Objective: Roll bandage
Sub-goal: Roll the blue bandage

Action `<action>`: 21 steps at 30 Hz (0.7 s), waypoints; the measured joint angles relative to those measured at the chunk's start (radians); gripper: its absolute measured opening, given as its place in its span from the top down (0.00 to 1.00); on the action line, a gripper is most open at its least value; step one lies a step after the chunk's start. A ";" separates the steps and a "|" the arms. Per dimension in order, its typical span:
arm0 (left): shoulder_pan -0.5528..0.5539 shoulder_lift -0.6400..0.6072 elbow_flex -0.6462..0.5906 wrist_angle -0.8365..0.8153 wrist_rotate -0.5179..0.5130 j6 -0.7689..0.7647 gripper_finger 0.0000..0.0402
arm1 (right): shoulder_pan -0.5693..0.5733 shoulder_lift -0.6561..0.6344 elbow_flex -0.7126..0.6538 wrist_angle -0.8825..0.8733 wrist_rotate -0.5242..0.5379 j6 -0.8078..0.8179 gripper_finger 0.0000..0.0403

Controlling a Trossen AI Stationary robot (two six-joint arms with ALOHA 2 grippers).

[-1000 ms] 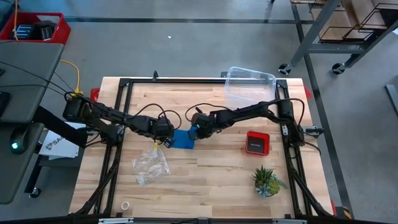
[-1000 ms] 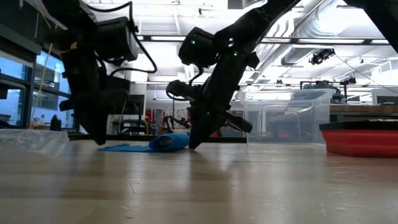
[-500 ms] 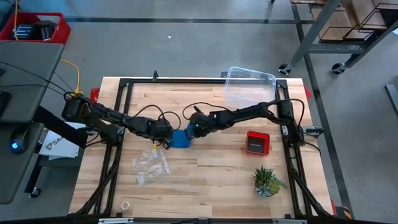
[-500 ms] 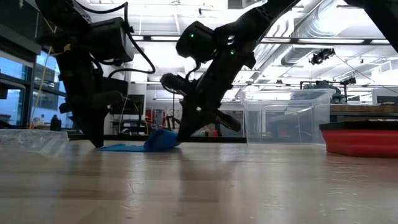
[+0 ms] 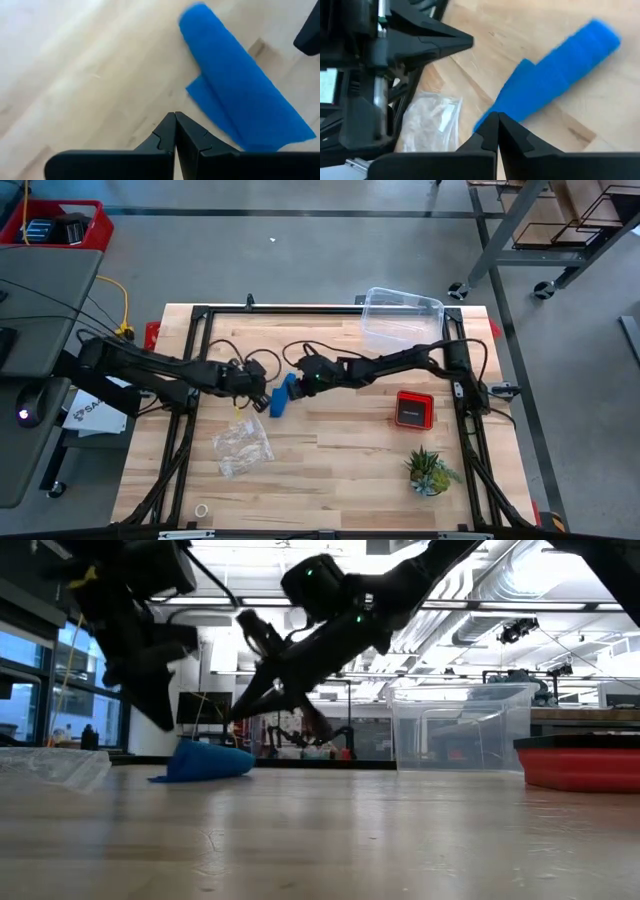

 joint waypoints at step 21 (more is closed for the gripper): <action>0.137 -0.034 0.035 0.144 0.191 -0.133 0.85 | -0.092 -0.198 0.000 -0.295 -0.057 -0.295 1.00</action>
